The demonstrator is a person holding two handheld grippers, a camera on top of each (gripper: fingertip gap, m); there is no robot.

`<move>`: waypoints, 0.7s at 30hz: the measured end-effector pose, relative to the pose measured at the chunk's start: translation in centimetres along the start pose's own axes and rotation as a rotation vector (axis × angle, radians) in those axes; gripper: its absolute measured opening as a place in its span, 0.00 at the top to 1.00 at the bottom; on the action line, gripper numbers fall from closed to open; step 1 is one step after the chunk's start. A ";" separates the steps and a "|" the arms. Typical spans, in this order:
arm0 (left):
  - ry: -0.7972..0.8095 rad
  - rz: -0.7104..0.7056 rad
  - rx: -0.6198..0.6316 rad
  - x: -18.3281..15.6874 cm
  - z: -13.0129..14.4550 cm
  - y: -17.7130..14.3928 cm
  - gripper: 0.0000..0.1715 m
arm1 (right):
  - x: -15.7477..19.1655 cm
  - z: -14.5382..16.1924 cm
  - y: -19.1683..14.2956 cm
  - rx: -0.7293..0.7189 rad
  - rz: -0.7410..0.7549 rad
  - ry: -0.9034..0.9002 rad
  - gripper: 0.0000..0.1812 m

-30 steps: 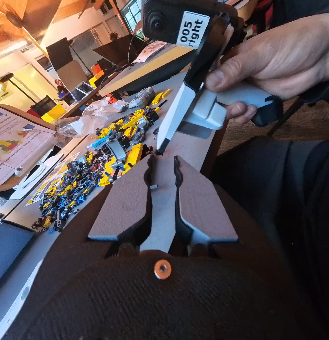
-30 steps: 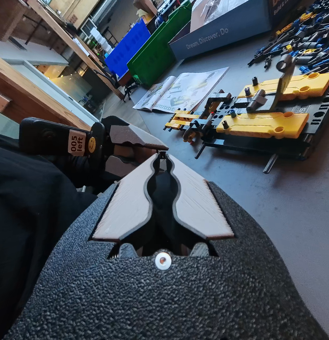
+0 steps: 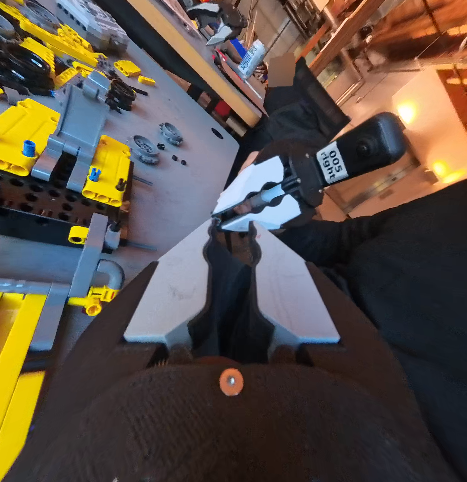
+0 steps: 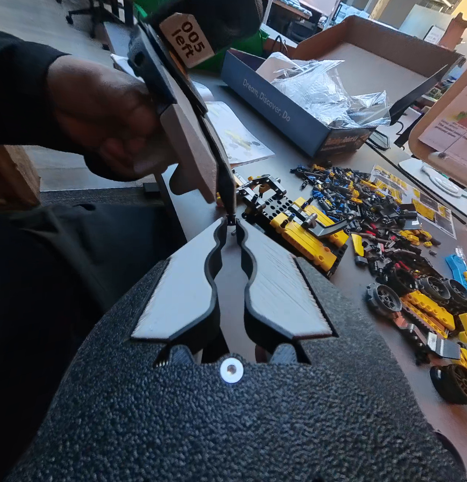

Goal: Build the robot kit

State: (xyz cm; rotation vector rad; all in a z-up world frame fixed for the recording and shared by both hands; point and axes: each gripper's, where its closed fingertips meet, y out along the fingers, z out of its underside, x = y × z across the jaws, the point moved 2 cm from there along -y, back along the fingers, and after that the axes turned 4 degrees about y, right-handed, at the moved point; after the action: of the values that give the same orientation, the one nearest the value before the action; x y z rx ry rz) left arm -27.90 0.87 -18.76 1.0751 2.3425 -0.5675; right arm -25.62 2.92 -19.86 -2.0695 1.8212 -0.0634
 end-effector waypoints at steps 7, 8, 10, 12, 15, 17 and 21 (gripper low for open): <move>-0.065 -0.034 0.032 1.3 0.3 0.2 0.91 | 0.2 -0.2 -0.1 0.005 0.020 -0.014 0.97; -0.071 -0.028 0.031 1.3 0.3 0.3 0.91 | 0.3 -0.2 0.0 0.007 0.021 -0.019 0.97; -0.078 -0.012 0.024 1.2 0.4 0.4 0.96 | 0.2 0.1 0.2 0.017 0.028 -0.021 0.97; -0.100 -0.011 0.026 1.5 0.5 0.5 0.95 | 0.1 0.3 0.2 0.024 0.031 -0.029 0.97; -0.149 0.040 0.008 1.2 0.4 0.5 0.96 | 0.2 -0.1 0.0 0.015 0.042 -0.062 0.97; -0.178 0.063 0.002 1.1 0.4 0.5 0.96 | 0.3 -0.1 0.0 0.017 0.049 -0.083 0.97; -0.225 0.107 -0.004 1.0 0.4 0.6 0.97 | 0.7 -0.3 0.0 0.015 0.041 -0.117 0.97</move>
State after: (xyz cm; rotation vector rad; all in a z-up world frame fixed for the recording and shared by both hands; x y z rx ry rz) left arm -27.94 1.56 -19.80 1.0683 2.0792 -0.6100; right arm -25.56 2.17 -19.72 -1.9814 1.7873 0.0538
